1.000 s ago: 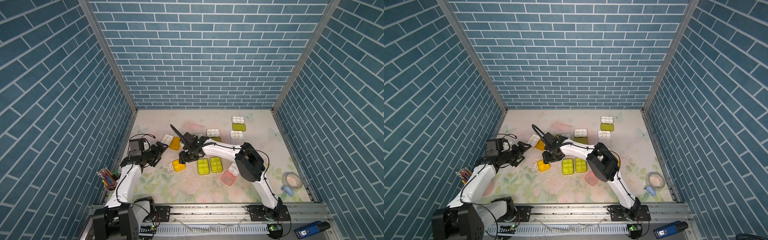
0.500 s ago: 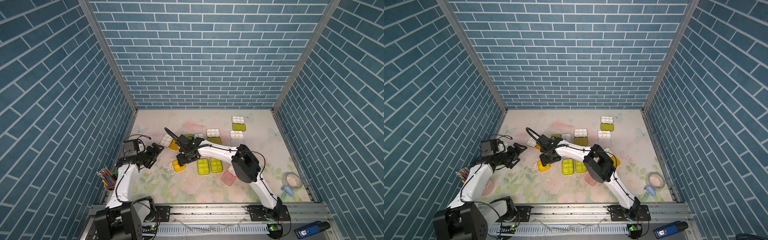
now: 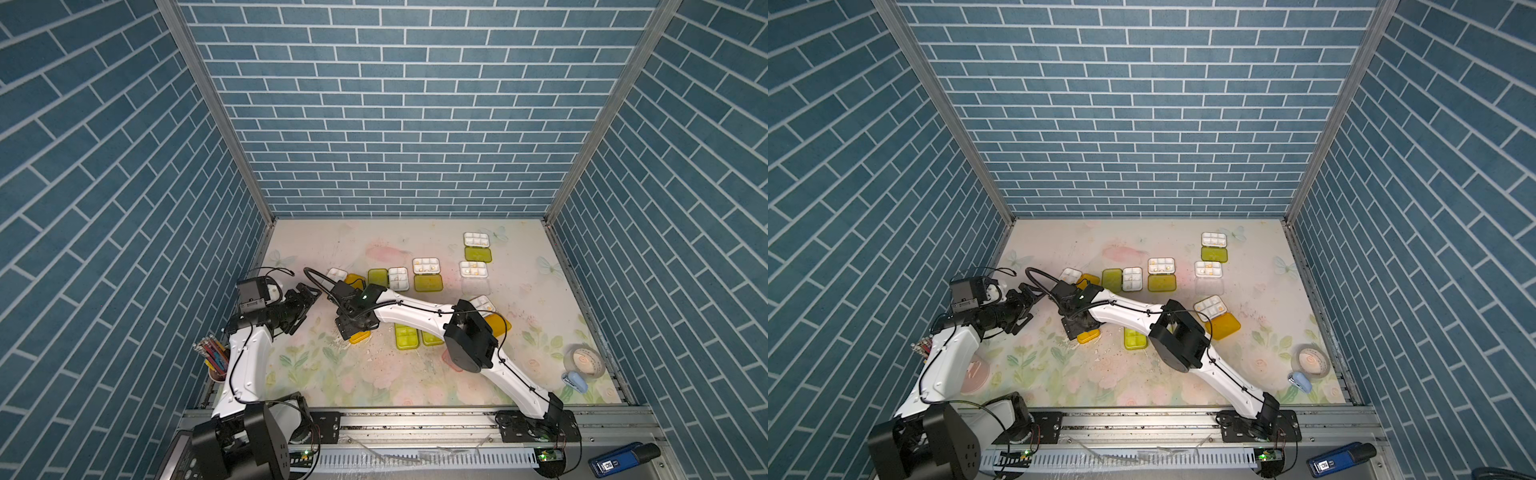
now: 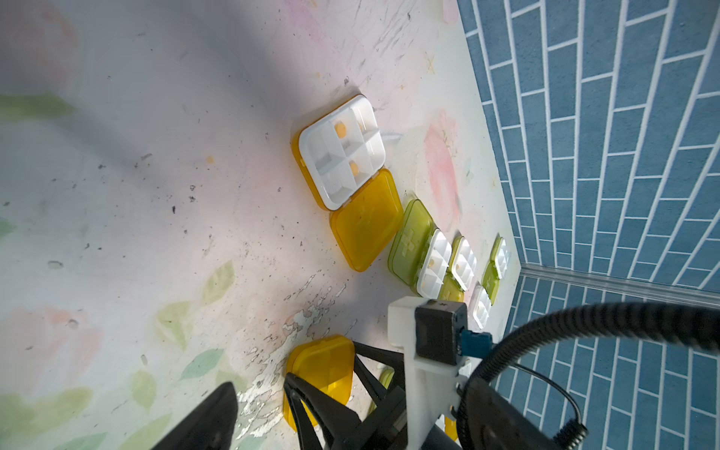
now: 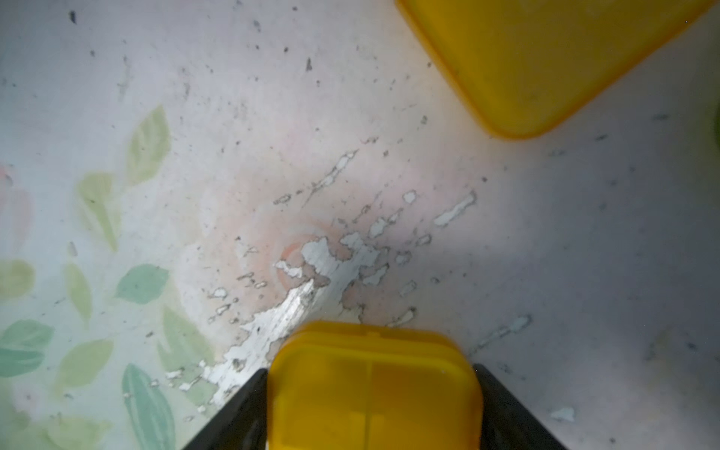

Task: Close pillboxes
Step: Move the pillbox to the center of the board.

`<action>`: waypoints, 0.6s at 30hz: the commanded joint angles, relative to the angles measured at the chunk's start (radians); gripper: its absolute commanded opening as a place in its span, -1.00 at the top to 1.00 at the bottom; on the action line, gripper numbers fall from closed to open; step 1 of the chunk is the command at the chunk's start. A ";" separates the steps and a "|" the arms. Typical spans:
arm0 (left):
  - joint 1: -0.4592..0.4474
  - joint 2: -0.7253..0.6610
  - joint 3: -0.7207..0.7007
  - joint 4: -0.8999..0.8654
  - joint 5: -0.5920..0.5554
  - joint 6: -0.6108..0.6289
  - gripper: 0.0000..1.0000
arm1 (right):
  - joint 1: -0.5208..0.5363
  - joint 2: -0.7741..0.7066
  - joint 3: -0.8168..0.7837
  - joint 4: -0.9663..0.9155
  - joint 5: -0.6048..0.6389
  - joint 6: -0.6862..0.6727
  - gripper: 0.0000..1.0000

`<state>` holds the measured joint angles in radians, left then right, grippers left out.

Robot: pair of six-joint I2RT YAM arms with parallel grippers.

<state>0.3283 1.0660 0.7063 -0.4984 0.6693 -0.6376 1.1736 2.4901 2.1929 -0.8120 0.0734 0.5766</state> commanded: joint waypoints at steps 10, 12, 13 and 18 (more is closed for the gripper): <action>0.007 -0.003 -0.036 0.059 0.071 -0.018 -0.86 | 0.009 -0.140 -0.247 0.029 0.130 0.208 -0.29; 0.007 -0.002 -0.040 0.068 0.078 -0.023 -0.87 | 0.013 -0.187 -0.330 0.068 0.143 0.254 -0.29; 0.008 0.000 -0.041 0.072 0.084 -0.025 -0.86 | 0.014 -0.203 -0.363 0.073 0.156 0.275 -0.29; 0.007 0.002 -0.047 0.087 0.097 -0.034 -0.86 | 0.017 -0.282 -0.537 0.145 0.168 0.377 -0.30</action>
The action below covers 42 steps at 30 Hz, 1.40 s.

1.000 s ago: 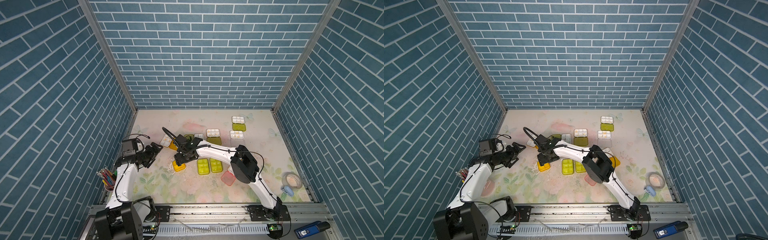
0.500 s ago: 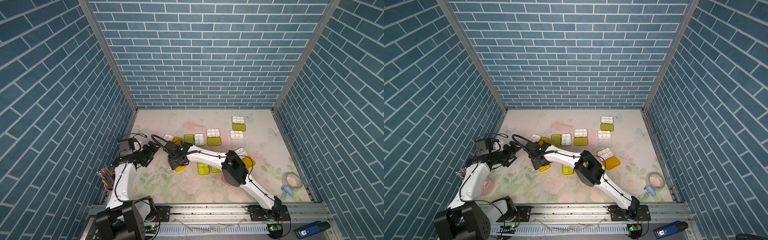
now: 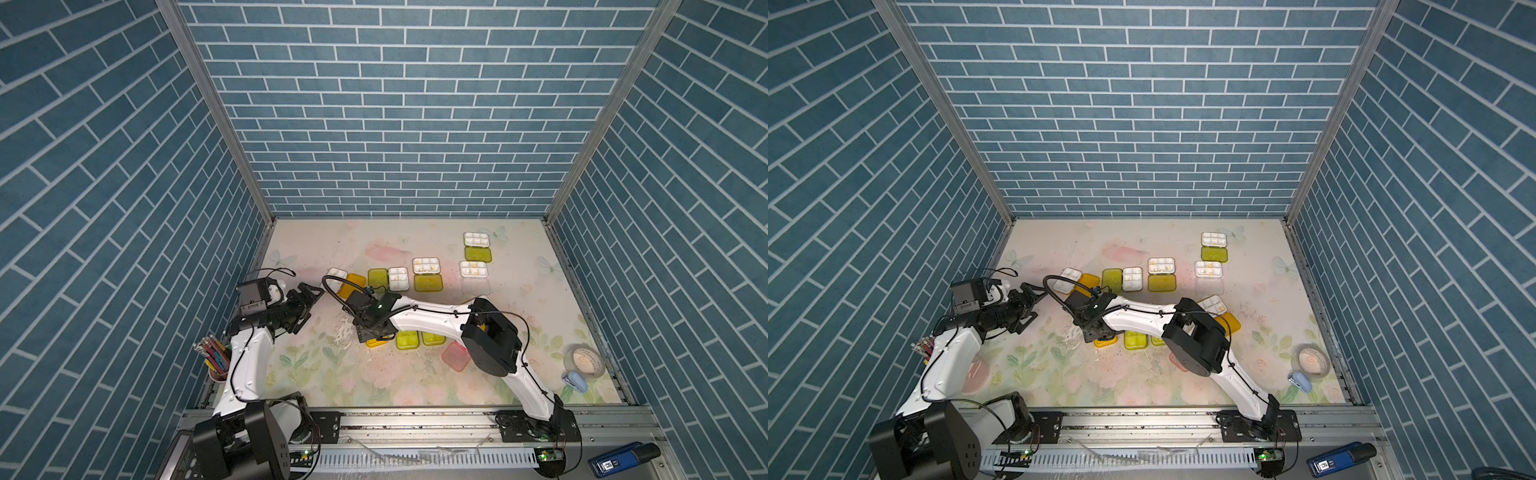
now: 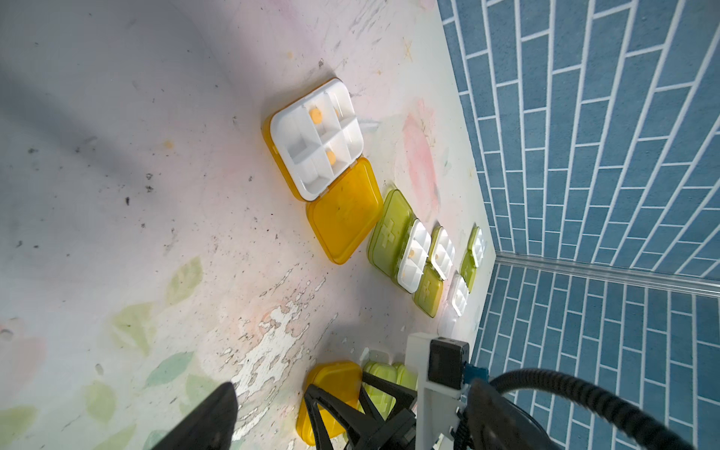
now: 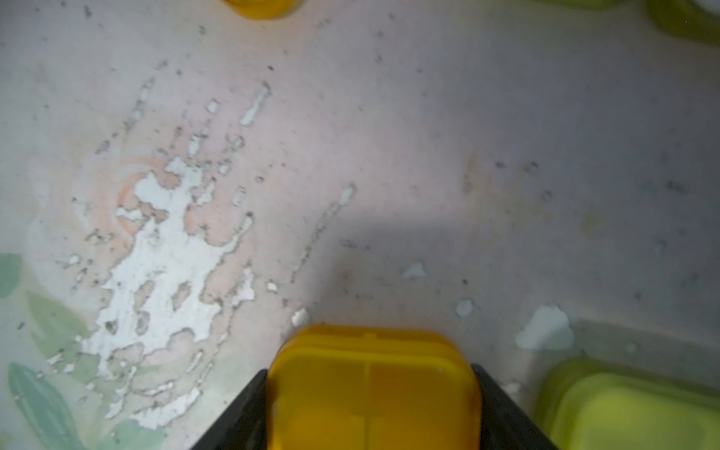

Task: Close pillboxes
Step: Move the pillbox to the center of the board.

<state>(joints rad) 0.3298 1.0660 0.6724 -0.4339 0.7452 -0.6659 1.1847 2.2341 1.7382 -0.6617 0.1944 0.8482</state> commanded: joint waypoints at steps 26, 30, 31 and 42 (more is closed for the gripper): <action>0.005 0.047 0.006 0.053 0.047 -0.022 -0.86 | 0.004 -0.181 -0.183 0.101 0.034 0.139 -0.69; 0.004 0.064 0.022 0.084 0.041 -0.056 -0.86 | 0.004 -0.228 -0.192 0.117 0.030 0.116 -0.69; 0.002 0.074 0.045 0.093 0.032 -0.063 -0.86 | 0.004 -0.243 -0.195 0.118 0.033 0.104 -0.68; -0.131 0.325 0.371 -0.007 -0.170 0.025 -0.77 | -0.050 -0.365 -0.183 0.171 0.009 -0.138 -0.62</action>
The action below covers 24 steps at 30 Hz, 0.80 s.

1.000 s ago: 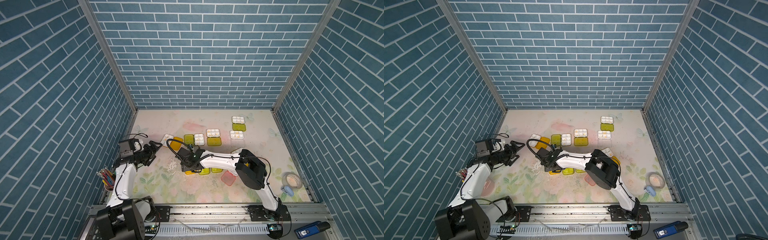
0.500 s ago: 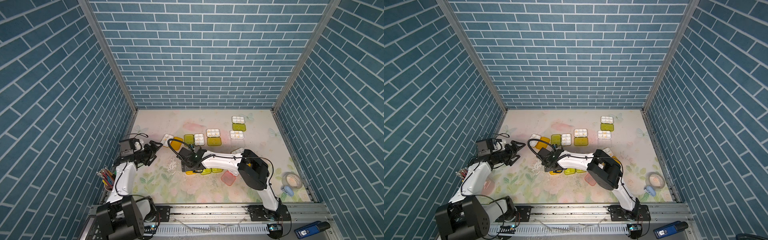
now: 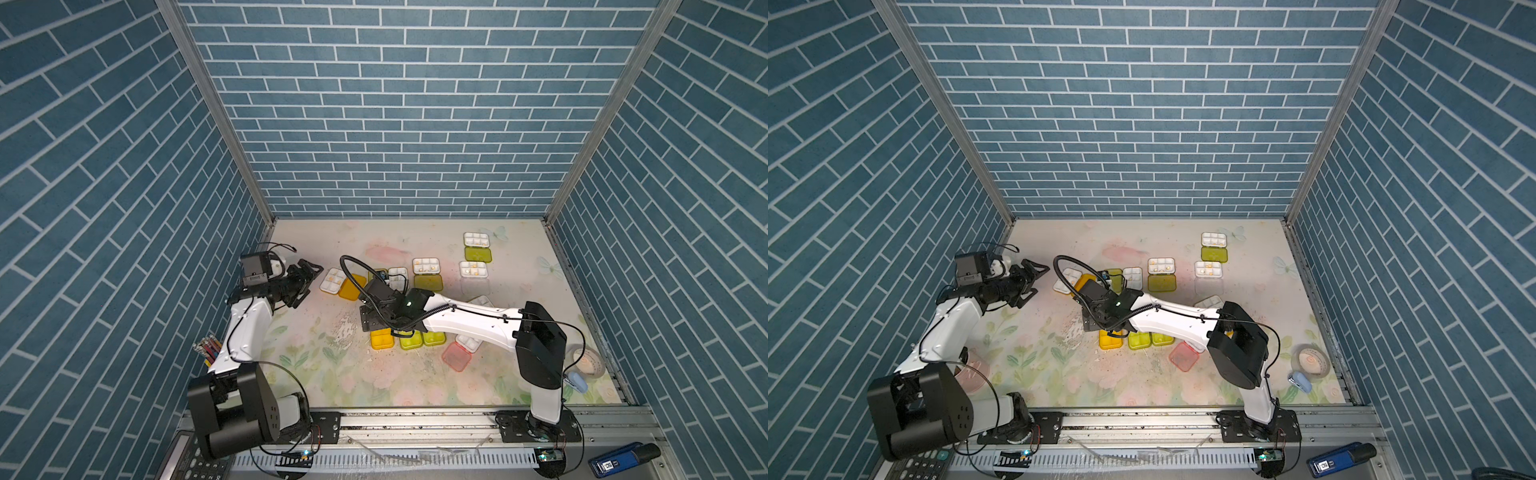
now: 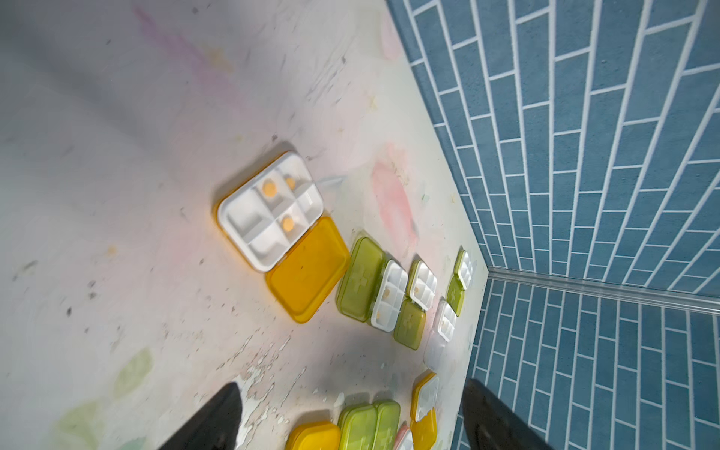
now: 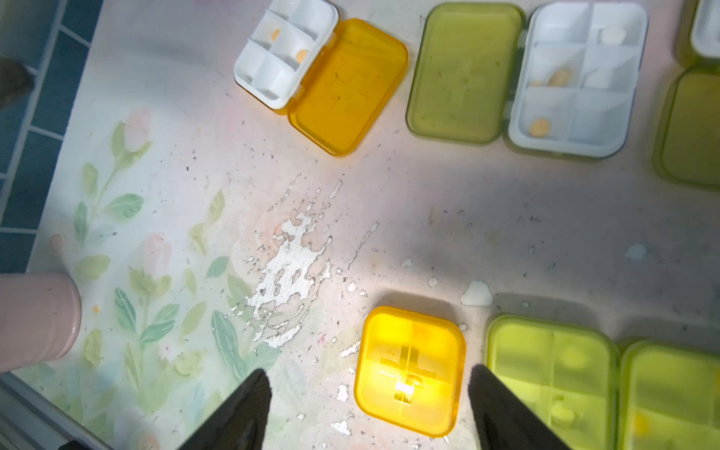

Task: Close pillboxes
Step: Move the pillbox to the center of the board.

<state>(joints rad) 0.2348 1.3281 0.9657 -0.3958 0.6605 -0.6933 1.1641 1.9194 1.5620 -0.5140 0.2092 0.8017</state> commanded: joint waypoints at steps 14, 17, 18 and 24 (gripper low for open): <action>-0.172 0.650 0.712 -0.264 -0.212 0.237 -0.59 | -0.242 -0.156 -0.194 0.095 -0.159 -0.179 -0.62; -0.196 0.733 0.758 -0.255 -0.223 0.226 -0.58 | -0.264 -0.149 -0.213 0.110 -0.172 -0.188 -0.62; -0.203 0.761 0.773 -0.255 -0.219 0.223 -0.57 | -0.267 -0.146 -0.217 0.117 -0.174 -0.187 -0.62; -0.229 0.876 0.866 -0.294 -0.212 0.286 -0.55 | -0.277 -0.141 -0.253 0.167 -0.208 -0.174 -0.61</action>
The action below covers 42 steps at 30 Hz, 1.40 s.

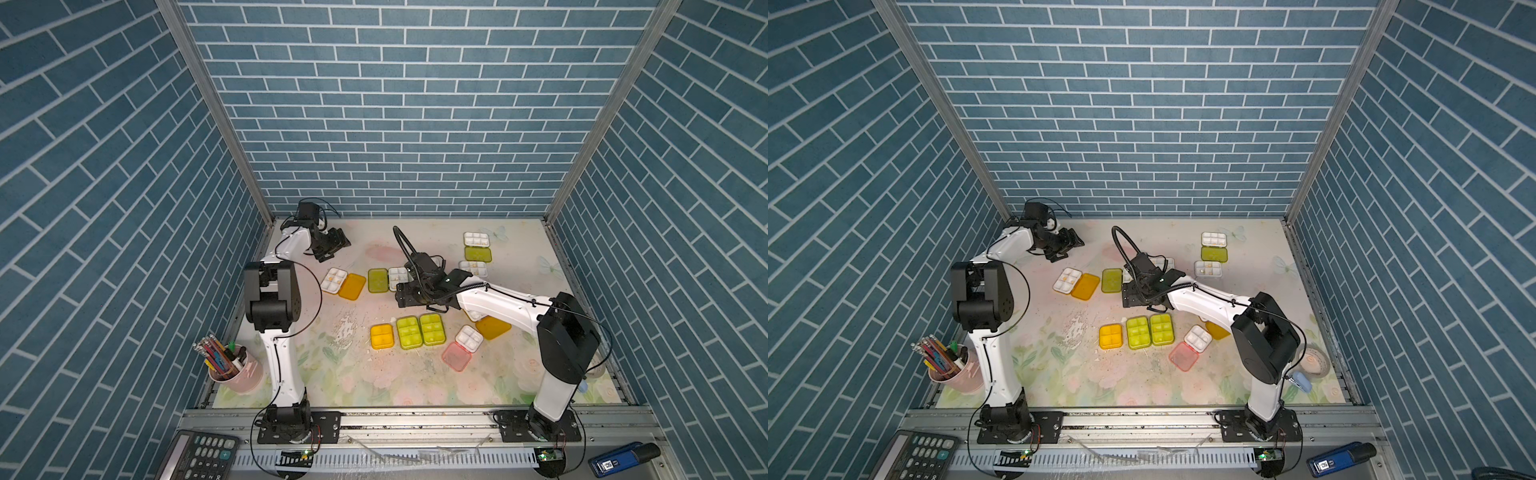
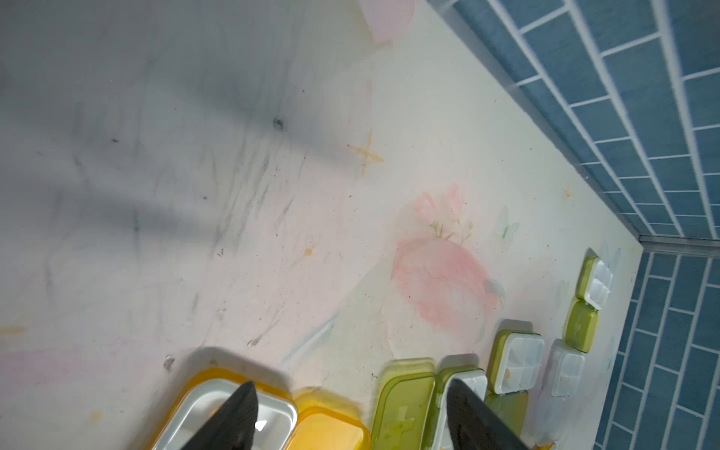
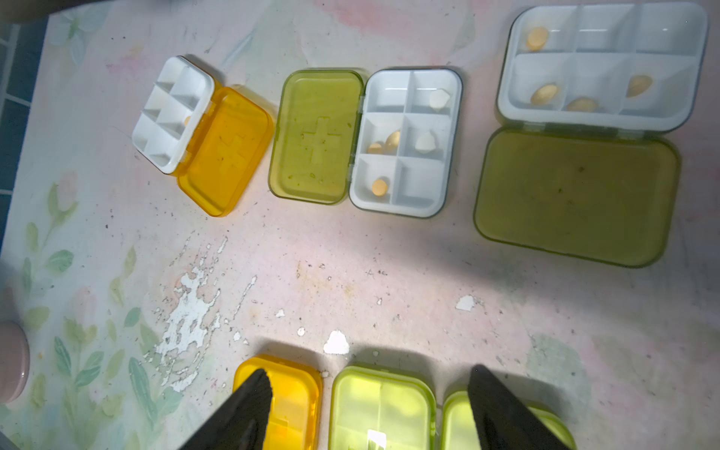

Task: Close pillboxes
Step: Move the pillbox to the center of the board.

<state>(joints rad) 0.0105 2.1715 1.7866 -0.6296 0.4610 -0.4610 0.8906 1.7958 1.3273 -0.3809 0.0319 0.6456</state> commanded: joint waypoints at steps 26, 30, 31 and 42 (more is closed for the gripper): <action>-0.032 0.133 0.097 -0.132 -0.016 0.102 -0.53 | -0.007 -0.030 -0.079 0.070 -0.056 -0.027 -0.60; -0.034 0.099 0.035 -0.121 -0.020 0.104 -0.53 | -0.010 -0.033 -0.071 0.068 -0.064 -0.034 -0.60; -0.034 0.087 0.016 -0.117 -0.023 0.104 -0.53 | -0.010 -0.035 -0.070 0.068 -0.065 -0.037 -0.60; -0.051 -0.062 -0.229 -0.049 -0.018 0.166 -0.52 | -0.014 -0.054 -0.082 0.087 -0.082 -0.032 -0.59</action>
<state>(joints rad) -0.0231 2.1410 1.5948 -0.6769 0.4480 -0.3340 0.8806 1.7908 1.2621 -0.3119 -0.0376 0.6273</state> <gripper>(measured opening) 0.763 0.795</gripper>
